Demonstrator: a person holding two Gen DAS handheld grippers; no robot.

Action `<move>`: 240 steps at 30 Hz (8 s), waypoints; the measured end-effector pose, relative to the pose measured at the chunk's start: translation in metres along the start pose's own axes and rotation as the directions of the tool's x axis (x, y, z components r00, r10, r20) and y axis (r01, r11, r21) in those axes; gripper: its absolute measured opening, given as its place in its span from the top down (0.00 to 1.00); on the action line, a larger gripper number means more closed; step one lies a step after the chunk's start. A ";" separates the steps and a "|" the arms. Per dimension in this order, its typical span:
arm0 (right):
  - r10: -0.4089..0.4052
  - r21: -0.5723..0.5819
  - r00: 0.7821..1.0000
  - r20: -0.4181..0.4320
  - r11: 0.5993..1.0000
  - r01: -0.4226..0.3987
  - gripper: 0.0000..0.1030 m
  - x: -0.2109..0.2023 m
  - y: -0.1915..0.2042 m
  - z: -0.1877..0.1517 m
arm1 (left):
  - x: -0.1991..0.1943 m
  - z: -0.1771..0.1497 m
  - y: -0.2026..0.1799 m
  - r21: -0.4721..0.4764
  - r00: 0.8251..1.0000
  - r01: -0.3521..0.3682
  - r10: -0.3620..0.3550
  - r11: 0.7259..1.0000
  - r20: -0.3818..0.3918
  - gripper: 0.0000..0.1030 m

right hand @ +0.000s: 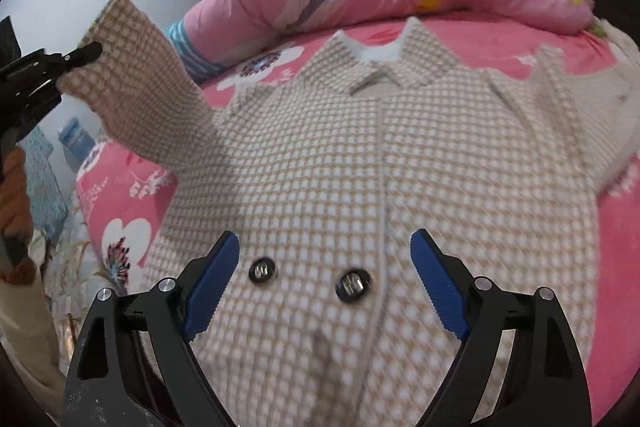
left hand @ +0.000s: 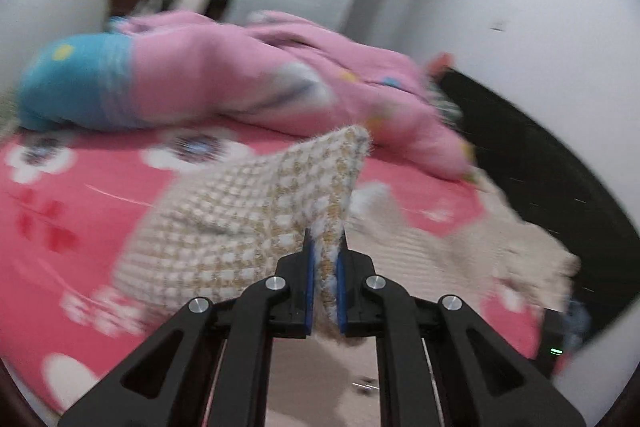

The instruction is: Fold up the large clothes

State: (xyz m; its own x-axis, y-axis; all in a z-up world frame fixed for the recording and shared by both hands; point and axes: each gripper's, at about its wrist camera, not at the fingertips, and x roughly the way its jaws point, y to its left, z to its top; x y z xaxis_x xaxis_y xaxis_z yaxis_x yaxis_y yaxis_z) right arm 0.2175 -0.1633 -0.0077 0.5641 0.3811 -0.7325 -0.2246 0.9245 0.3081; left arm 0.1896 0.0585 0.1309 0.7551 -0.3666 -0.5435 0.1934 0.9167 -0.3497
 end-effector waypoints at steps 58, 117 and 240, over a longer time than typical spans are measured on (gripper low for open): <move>0.020 0.097 0.984 0.179 0.995 -0.038 0.95 -0.050 0.025 0.118 | 0.088 -0.176 0.076 0.035 0.921 -0.337 0.337 0.941 -0.194 0.09; -0.424 -0.040 0.906 0.004 0.905 0.424 0.80 0.083 -0.053 0.104 | 0.137 -0.014 0.162 -0.136 0.978 -0.169 0.148 0.976 -0.150 0.71; 0.315 0.184 0.929 -0.195 0.942 -0.281 0.36 0.154 0.107 0.134 | 0.028 -0.096 0.139 -0.165 0.988 -0.070 0.046 0.984 -0.148 0.71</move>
State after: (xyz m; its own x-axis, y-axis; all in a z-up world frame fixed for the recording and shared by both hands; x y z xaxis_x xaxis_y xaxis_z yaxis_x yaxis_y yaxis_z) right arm 0.3872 -0.0066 -0.0060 0.2983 0.6469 -0.7018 -0.2237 0.7622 0.6075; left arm 0.1770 0.1605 -0.0062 0.6622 -0.3439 -0.6658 0.0342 0.9014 -0.4316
